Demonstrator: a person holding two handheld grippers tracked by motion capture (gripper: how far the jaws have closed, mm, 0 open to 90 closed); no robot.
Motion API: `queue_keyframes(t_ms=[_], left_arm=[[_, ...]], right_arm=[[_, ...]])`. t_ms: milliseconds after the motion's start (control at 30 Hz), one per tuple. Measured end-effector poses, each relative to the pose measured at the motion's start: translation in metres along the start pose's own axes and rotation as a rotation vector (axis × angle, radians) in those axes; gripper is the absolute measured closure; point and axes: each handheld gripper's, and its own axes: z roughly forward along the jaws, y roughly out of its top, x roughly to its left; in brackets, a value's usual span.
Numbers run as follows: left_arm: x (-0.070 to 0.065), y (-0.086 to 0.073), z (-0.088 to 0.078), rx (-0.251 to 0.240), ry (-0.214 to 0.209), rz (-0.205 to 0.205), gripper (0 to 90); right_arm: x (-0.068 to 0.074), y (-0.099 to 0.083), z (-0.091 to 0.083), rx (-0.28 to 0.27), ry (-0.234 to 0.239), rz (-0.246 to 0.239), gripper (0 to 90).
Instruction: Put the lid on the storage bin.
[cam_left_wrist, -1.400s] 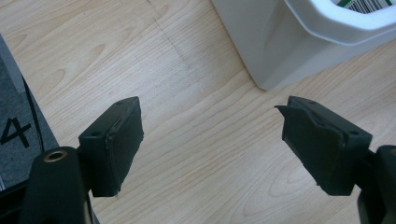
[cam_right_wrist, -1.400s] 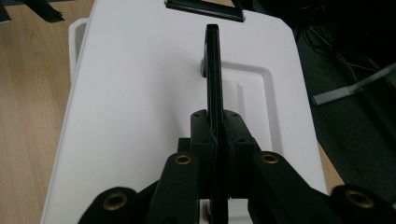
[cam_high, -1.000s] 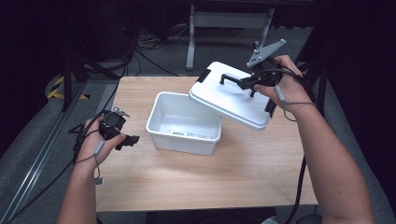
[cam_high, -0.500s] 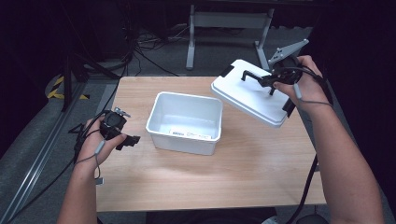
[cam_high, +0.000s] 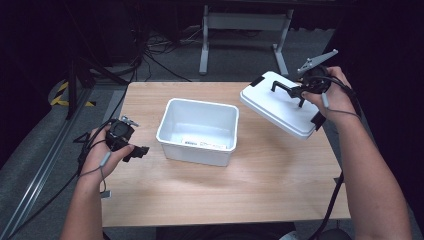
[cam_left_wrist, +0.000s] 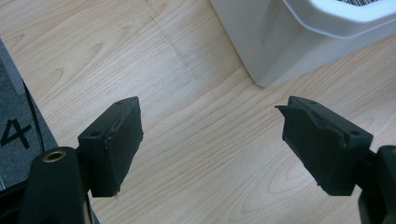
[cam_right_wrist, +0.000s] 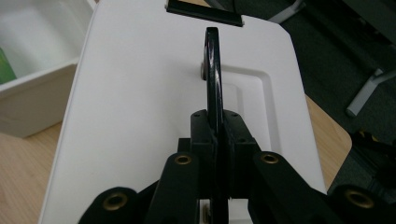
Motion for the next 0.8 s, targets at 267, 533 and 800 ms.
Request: queue_keyframes(t_ms=[267,533,800], left_arm=[[0.001,0.002,0.002,0.007,0.002,0.013,20.9],[0.001,0.002,0.003,0.007,0.005,0.014,20.9],[0.001,0.001,0.002,0.009,0.0,0.01,21.1]], right_arm=[[-0.008,-0.035,0.031,0.042,-0.005,0.054,84.7],[-0.01,-0.062,0.056,0.082,0.013,0.1,84.7],[-0.005,-0.078,0.075,0.106,0.043,0.127,84.7]])
